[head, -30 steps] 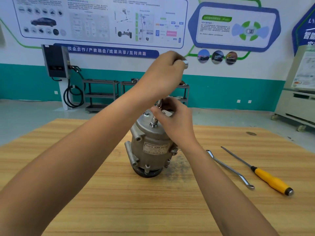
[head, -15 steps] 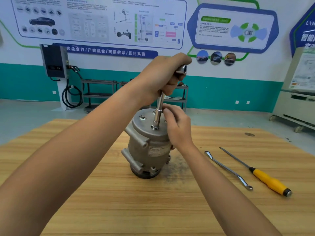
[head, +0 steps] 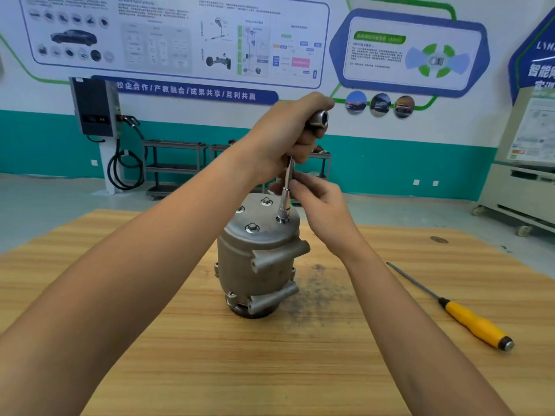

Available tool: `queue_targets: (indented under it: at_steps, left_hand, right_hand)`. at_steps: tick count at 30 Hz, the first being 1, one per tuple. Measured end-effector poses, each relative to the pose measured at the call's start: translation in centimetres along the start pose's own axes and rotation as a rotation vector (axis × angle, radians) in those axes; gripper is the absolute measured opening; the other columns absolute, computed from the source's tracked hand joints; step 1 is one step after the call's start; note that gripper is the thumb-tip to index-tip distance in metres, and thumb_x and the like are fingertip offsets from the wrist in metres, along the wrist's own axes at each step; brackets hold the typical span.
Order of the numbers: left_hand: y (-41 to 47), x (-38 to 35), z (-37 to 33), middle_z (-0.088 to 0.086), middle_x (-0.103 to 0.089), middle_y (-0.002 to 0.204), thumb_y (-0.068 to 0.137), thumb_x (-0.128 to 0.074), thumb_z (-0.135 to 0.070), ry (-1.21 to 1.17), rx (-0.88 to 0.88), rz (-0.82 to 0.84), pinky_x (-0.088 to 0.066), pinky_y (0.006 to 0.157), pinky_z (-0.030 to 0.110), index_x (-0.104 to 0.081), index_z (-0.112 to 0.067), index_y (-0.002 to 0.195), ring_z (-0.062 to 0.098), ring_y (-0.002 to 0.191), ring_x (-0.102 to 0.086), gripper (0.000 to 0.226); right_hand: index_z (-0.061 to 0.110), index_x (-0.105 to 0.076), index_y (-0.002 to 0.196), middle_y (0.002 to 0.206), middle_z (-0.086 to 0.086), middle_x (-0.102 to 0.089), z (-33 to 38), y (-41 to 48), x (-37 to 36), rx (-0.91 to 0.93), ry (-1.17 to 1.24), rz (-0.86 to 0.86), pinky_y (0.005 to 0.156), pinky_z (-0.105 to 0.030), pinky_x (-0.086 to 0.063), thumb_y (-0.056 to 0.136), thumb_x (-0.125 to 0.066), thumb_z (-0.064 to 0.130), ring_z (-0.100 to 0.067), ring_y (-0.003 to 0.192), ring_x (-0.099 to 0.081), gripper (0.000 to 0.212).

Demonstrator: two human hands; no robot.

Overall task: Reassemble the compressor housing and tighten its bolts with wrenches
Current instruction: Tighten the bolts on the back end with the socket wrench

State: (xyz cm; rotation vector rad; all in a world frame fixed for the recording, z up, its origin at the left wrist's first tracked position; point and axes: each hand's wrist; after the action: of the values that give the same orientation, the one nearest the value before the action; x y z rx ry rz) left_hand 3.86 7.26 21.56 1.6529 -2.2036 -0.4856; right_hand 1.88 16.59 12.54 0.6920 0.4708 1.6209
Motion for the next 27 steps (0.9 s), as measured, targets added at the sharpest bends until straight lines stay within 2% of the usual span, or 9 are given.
queue_targets:
  at_steps: [2,5,9,12,16,19,21,25,27]
  left_hand:
    - [0.2,0.1,0.1,-0.008,-0.043,0.042,0.096,-0.045,-0.029,0.043,-0.022,-0.05,-0.027,0.044,0.019,-0.043,-0.015,0.059,0.009,0.037,-0.031,0.04]
    - [0.5,0.1,0.0,-0.006,-0.053,0.053,0.098,-0.038,-0.038,0.322,-0.163,-0.14,-0.039,0.054,0.02,-0.055,-0.014,0.064,0.009,0.051,-0.049,0.045]
    - [0.4,0.1,0.0,-0.009,-0.061,0.073,0.096,-0.044,-0.04,0.456,-0.297,-0.14,-0.049,0.061,0.02,-0.058,-0.013,0.078,0.001,0.061,-0.063,0.035]
    - [0.6,0.3,0.7,-0.002,-0.059,0.071,0.095,-0.049,-0.029,0.281,-0.21,-0.141,-0.055,0.067,0.032,-0.056,-0.01,0.077,0.012,0.06,-0.067,0.027]
    - [1.4,-0.1,1.0,-0.001,-0.055,0.049,0.093,-0.055,-0.031,-0.04,-0.052,-0.153,-0.051,0.05,0.022,-0.052,-0.008,0.076,0.013,0.043,-0.055,0.029]
    - [1.9,-0.9,0.7,-0.006,-0.049,0.041,0.093,-0.052,-0.039,-0.075,0.066,-0.089,-0.042,0.043,0.015,-0.053,-0.01,0.079,0.008,0.035,-0.044,0.032]
    - [1.8,-1.2,0.5,-0.005,-0.052,0.045,0.094,-0.051,-0.039,0.063,0.028,-0.083,-0.042,0.043,0.015,-0.054,-0.011,0.081,0.008,0.036,-0.048,0.031]
    - [0.5,-1.9,0.3,0.001,-0.062,0.072,0.09,-0.054,-0.043,0.821,-0.388,-0.075,-0.04,0.053,0.021,-0.062,-0.007,0.086,0.009,0.062,-0.055,0.037]
    - [-0.1,-2.3,0.3,-0.005,-0.054,0.07,0.087,-0.055,-0.048,1.041,-0.463,-0.035,-0.034,0.057,0.019,-0.06,-0.01,0.083,0.009,0.064,-0.048,0.038]
  right_hand:
    - [0.024,-0.062,0.086,0.08,0.015,-0.065,-0.2,0.0,0.2,0.028,-0.043,-0.026,0.084,-0.014,-0.047,0.095,-0.047,0.001,0.004,0.081,-0.061,0.029]
    - [0.028,-0.061,0.081,0.077,0.019,-0.065,-0.6,-0.1,0.3,0.054,-0.098,-0.122,0.081,-0.012,-0.048,0.092,-0.055,0.006,0.01,0.077,-0.061,0.025]
    - [0.022,-0.063,0.085,0.077,0.021,-0.062,-0.8,-0.2,0.5,0.088,-0.217,-0.253,0.073,-0.007,-0.046,0.085,-0.068,0.015,0.014,0.071,-0.057,0.009]
    - [0.022,-0.063,0.086,0.079,0.017,-0.063,-0.7,-0.1,0.8,0.071,-0.236,-0.254,0.07,-0.006,-0.043,0.086,-0.067,0.018,0.012,0.074,-0.057,0.006]
    - [0.03,-0.061,0.094,0.098,-0.005,-0.068,-0.5,-0.2,0.9,0.0,-0.178,-0.088,0.083,-0.025,-0.045,0.097,-0.049,0.017,-0.01,0.09,-0.06,0.018]
    - [0.028,-0.06,0.087,0.086,0.01,-0.066,-0.4,-0.3,1.3,0.041,-0.188,-0.041,0.079,-0.016,-0.044,0.097,-0.048,0.011,0.003,0.081,-0.059,0.023]
    - [0.025,-0.061,0.084,0.081,0.016,-0.064,-0.3,-0.3,1.7,0.058,-0.199,-0.063,0.076,-0.013,-0.044,0.093,-0.055,0.01,0.008,0.077,-0.059,0.019]
    - [0.031,-0.057,0.068,0.066,0.021,-0.06,-0.2,-0.5,1.7,0.115,-0.277,-0.205,0.061,-0.006,-0.038,0.083,-0.07,0.018,0.011,0.063,-0.055,0.024]
    - [0.031,-0.052,0.064,0.061,0.017,-0.057,-0.1,-0.7,1.6,0.131,-0.281,-0.243,0.058,-0.009,-0.036,0.081,-0.071,0.02,0.006,0.06,-0.053,0.028]
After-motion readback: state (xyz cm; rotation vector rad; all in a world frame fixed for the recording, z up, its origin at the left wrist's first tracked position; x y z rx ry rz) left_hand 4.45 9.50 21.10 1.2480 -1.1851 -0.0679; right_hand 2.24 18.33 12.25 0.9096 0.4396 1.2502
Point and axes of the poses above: each hand's wrist, its own y-axis towards the middle knuckle, its own x-axis out of the back of the hand, z = x × y
